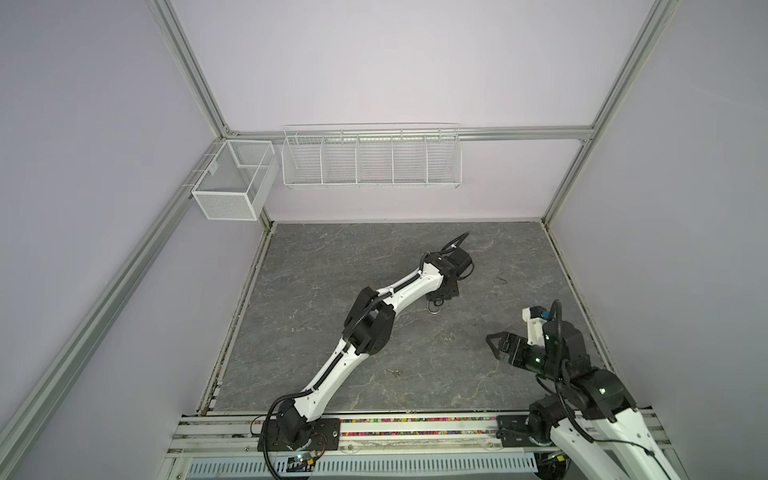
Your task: Unlock with the key
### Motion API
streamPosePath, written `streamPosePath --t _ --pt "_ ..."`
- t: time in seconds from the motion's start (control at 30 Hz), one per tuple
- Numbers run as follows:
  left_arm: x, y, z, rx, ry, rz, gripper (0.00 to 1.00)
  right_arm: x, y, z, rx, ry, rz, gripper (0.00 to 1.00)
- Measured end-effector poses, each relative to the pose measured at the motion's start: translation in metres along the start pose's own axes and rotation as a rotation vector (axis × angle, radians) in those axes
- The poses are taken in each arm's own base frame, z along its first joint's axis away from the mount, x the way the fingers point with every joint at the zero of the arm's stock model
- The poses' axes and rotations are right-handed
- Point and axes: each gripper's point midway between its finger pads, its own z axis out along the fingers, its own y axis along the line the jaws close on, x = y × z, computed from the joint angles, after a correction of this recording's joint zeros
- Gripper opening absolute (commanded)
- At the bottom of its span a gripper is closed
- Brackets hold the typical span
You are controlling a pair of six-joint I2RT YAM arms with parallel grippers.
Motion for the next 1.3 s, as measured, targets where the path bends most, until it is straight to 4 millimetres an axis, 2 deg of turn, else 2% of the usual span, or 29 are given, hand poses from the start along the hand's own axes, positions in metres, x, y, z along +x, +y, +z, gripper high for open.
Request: streamPosePath --t 0.13,0.2,0.27,0.33,0.43,0.5,0.57,0.6,0.63,0.67,0.73,0.77,0.83,0.9,0.93,1.03,1.13,1.3 --pt "-0.040 0.022 0.008 0.029 -0.027 -0.012 0.28 -0.002 0.002 -0.004 -0.009 -0.013 -0.003 0.92" --pt "-0.052 0.028 0.009 0.050 -0.043 0.003 0.32 -0.002 0.002 -0.005 -0.011 -0.017 -0.004 0.92" --pt "-0.054 0.029 0.008 0.065 -0.047 0.031 0.39 -0.002 0.003 -0.005 -0.012 -0.018 -0.004 0.91" --pt "-0.048 0.028 0.004 0.074 -0.043 0.070 0.45 -0.003 0.003 -0.005 -0.012 -0.018 -0.007 0.90" --pt "-0.035 0.033 -0.016 0.078 -0.039 0.121 0.52 -0.003 0.002 -0.002 -0.003 -0.008 -0.025 0.89" --pt "-0.033 0.036 -0.049 0.092 -0.067 0.147 0.56 -0.002 0.001 0.003 0.006 0.008 -0.039 0.89" --pt "-0.037 0.041 -0.100 0.121 -0.134 0.155 0.65 0.000 0.001 0.012 0.006 0.038 -0.051 0.88" --pt "-0.039 0.047 -0.132 0.145 -0.183 0.150 0.75 0.001 0.002 0.017 0.004 0.057 -0.054 0.88" --pt "-0.038 0.057 -0.169 0.173 -0.239 0.139 0.92 0.003 0.003 0.022 0.001 0.074 -0.059 0.88" --pt "-0.036 0.066 -0.199 0.204 -0.290 0.127 0.99 0.005 0.004 0.025 -0.005 0.088 -0.068 0.88" --pt "-0.015 0.099 -0.261 0.284 -0.386 0.080 0.99 0.011 0.012 0.031 -0.029 0.111 -0.103 0.91" --pt "-0.003 0.114 -0.280 0.317 -0.418 0.057 0.99 0.014 0.017 0.033 -0.045 0.123 -0.123 0.93" --pt "0.035 0.148 -0.300 0.374 -0.455 0.008 0.99 0.024 0.031 0.038 -0.087 0.145 -0.176 0.98" --pt "0.077 0.174 -0.296 0.415 -0.438 -0.021 0.99 0.041 0.044 0.048 -0.122 0.195 -0.234 0.99" --pt "0.099 0.186 -0.286 0.425 -0.409 -0.031 1.00 0.052 0.050 0.055 -0.126 0.231 -0.270 0.95" --pt "0.148 0.213 -0.256 0.447 -0.319 -0.074 1.00 0.085 0.063 0.080 -0.108 0.330 -0.364 0.80" --pt "0.172 0.232 -0.247 0.460 -0.264 -0.127 1.00 0.110 0.072 0.107 -0.100 0.385 -0.417 0.71" --pt "0.184 0.238 -0.257 0.498 -0.231 -0.168 1.00 0.134 0.099 0.139 -0.122 0.414 -0.492 0.66"
